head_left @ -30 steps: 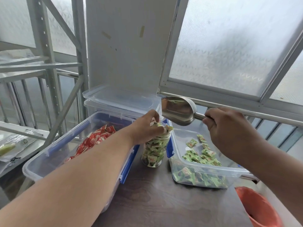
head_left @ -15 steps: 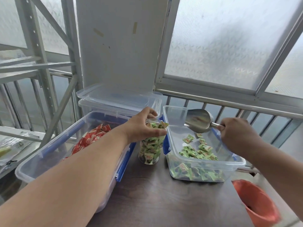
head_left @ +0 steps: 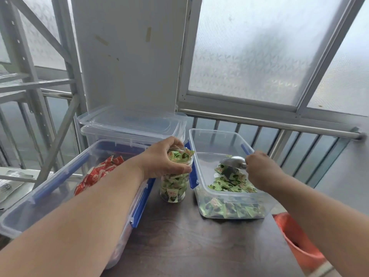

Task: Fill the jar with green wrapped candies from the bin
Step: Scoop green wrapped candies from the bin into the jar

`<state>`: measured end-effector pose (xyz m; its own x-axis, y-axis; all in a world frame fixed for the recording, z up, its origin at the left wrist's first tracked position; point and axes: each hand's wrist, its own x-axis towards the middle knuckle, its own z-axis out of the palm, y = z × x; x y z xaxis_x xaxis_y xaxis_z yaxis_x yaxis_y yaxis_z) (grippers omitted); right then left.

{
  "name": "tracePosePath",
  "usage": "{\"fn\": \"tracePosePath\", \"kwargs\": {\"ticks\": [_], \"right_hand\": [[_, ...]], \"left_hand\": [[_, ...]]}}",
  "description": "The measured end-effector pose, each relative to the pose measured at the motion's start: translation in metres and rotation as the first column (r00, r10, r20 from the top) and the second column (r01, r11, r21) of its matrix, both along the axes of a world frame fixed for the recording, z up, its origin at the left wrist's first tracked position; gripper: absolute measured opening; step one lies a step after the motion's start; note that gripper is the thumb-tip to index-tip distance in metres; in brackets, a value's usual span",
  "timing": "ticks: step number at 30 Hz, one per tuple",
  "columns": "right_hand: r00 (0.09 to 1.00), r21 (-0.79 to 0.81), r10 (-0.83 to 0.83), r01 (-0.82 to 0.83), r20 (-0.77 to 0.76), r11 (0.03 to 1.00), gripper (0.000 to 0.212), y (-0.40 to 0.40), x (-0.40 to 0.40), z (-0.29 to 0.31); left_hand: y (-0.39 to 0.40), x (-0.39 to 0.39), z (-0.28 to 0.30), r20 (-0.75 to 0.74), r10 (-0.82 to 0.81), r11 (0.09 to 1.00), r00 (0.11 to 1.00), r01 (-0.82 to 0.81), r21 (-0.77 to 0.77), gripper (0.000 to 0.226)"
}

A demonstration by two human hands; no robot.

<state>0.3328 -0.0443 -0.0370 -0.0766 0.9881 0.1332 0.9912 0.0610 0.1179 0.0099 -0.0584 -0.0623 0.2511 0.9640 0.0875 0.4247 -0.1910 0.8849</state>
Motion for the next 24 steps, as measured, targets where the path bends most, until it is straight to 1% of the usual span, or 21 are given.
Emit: {"fn": "tracePosePath", "kwargs": {"ticks": [2,5,6,8,10,13,15,16,18,19,20,23,24], "right_hand": [[0.999,-0.043,0.027,-0.028,-0.024,0.999,0.017,-0.001,-0.002,0.007],[0.992,-0.009,0.077,-0.078,-0.099,0.997,0.017,0.001,-0.002,0.019],[0.992,0.019,0.087,-0.086,-0.090,0.996,0.017,0.001,-0.002,0.022],[0.996,0.075,0.086,-0.085,-0.015,0.994,0.016,0.000,-0.002,0.026],[0.998,0.093,0.052,-0.055,0.033,0.994,0.019,-0.004,-0.001,0.027],[0.997,0.000,0.020,-0.020,0.070,1.000,0.023,-0.017,-0.009,0.029],[0.996,-0.090,0.052,-0.046,0.068,0.995,0.025,-0.026,-0.016,0.032],[0.997,-0.118,0.064,-0.059,0.040,0.991,0.028,-0.030,-0.020,0.035],[0.995,-0.134,0.067,-0.077,-0.077,0.988,0.029,-0.035,-0.025,0.044],[0.988,-0.117,0.066,-0.082,-0.137,0.990,0.026,-0.036,-0.026,0.049],[0.986,-0.100,0.056,-0.073,-0.159,0.992,0.025,-0.036,-0.026,0.054],[0.999,0.011,0.041,-0.040,-0.033,0.999,0.026,-0.034,-0.024,0.064],[1.000,0.038,0.012,-0.011,-0.022,0.999,0.026,-0.033,-0.022,0.066]], "left_hand": [[0.002,-0.001,0.000,-0.007,0.001,1.000,1.000,-0.001,0.005,0.073],[0.002,-0.002,-0.001,-0.018,-0.003,1.000,1.000,0.003,0.008,0.077],[0.002,-0.002,-0.001,-0.023,-0.001,1.000,1.000,0.001,0.010,0.078],[0.001,-0.001,0.000,-0.021,-0.001,1.000,1.000,0.001,0.006,0.078],[0.000,-0.001,0.001,-0.018,-0.003,1.000,1.000,0.003,0.003,0.074],[-0.002,0.001,0.002,-0.030,0.001,1.000,1.000,-0.001,0.002,0.066],[-0.002,0.001,0.002,-0.033,0.004,1.000,0.999,-0.004,0.005,0.065],[-0.002,0.001,0.003,-0.031,0.003,1.000,1.000,-0.003,0.004,0.065],[-0.003,0.001,0.004,-0.028,-0.002,1.000,1.000,0.002,-0.002,0.065],[-0.003,0.001,0.004,-0.025,-0.001,1.000,1.000,0.001,-0.001,0.065],[-0.003,0.001,0.004,-0.023,0.000,1.000,1.000,0.000,-0.001,0.065],[-0.004,0.003,0.004,-0.024,0.007,1.000,1.000,-0.007,0.001,0.066],[-0.005,0.003,0.004,-0.024,0.009,1.000,1.000,-0.009,0.002,0.066]]}}
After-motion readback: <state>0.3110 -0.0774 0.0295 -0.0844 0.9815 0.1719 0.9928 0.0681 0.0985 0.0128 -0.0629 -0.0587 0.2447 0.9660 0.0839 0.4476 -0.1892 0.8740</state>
